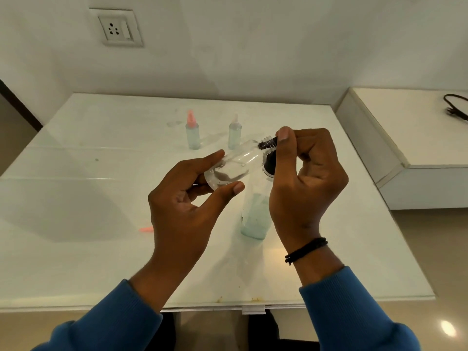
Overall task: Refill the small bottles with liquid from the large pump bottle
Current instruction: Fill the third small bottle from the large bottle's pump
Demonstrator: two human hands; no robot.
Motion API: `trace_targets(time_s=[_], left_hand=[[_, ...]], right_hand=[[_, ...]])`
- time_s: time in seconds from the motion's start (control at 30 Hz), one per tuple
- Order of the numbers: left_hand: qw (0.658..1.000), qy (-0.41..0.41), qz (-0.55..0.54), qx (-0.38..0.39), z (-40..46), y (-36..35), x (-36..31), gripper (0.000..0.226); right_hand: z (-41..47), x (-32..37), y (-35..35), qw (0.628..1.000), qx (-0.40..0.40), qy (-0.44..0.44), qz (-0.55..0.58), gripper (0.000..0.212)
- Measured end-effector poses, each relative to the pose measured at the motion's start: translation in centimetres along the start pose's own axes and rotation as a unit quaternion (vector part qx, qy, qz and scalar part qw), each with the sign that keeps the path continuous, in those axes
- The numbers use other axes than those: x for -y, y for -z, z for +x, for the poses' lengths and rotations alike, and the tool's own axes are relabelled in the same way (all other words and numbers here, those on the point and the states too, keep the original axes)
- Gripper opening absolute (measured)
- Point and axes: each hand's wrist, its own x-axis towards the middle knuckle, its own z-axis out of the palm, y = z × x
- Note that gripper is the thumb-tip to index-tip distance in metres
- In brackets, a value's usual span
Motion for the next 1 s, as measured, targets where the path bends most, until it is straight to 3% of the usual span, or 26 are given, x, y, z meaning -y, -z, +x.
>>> trace_targets(time_s=[1.0], left_hand=[[1.000, 0.002, 0.000, -0.001, -0.07, -0.06, -0.02, 0.046]], right_hand=[[0.07, 0.32, 0.10, 1.000, -0.006, 0.014, 0.003, 0.015]])
